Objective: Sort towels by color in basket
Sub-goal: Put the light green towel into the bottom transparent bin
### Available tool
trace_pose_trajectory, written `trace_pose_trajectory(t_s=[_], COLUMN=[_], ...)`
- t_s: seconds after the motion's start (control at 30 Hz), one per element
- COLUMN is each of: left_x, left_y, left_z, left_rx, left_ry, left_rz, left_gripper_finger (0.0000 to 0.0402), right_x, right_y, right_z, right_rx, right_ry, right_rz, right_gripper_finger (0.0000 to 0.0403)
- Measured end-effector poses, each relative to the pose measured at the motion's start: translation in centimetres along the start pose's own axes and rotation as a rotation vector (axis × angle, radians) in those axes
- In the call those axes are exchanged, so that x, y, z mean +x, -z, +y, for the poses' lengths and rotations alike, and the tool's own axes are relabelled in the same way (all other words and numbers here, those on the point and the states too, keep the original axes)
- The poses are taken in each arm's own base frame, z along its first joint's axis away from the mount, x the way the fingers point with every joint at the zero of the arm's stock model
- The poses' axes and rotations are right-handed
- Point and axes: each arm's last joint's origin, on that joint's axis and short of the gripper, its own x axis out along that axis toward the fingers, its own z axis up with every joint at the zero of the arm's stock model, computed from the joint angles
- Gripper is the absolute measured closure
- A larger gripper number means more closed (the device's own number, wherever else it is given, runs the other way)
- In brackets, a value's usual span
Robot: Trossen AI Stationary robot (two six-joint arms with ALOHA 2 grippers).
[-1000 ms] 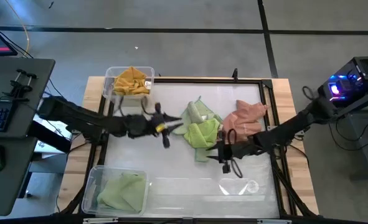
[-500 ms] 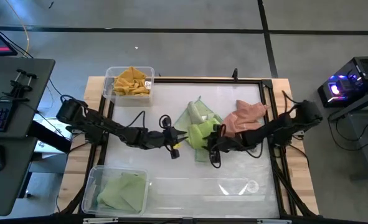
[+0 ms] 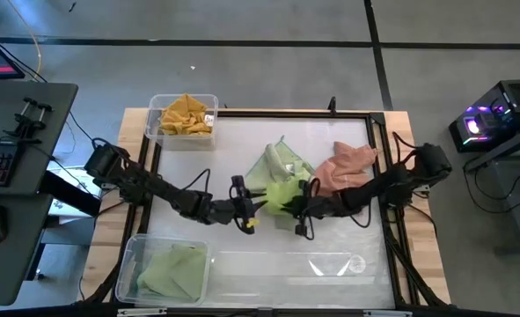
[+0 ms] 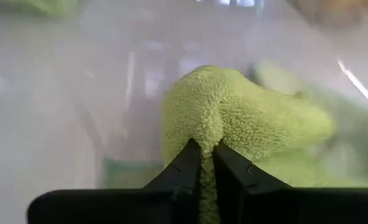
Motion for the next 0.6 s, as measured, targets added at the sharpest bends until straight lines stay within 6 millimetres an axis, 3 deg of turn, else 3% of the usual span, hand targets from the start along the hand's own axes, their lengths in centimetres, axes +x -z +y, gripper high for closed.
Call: trace_pose_trajectory(t_s=[0.3,0.43,0.6], left_x=[-1.2,-1.3,-0.7], left_y=[-2.1,-2.1,-1.4], left_z=[-1.4,-1.9,-2.4], left_rx=[0.149,0.22,0.297], left_ry=[0.043,0.173,0.192], left_rz=[-0.073,-0.115,-0.102], left_gripper_finger=[0.0319,0.0317,0.0285], right_x=[-0.3,-0.1,-0.1], right_y=[-2.7,-2.9,-2.9], right_z=[-0.1,-0.6,-0.7], right_rx=[0.044,0.079,0.079], right_ry=[-0.134,-0.128,-0.151], right_rz=[-0.251,-0.266,-0.27], right_gripper_finger=[0.0396,0.0386,0.0389])
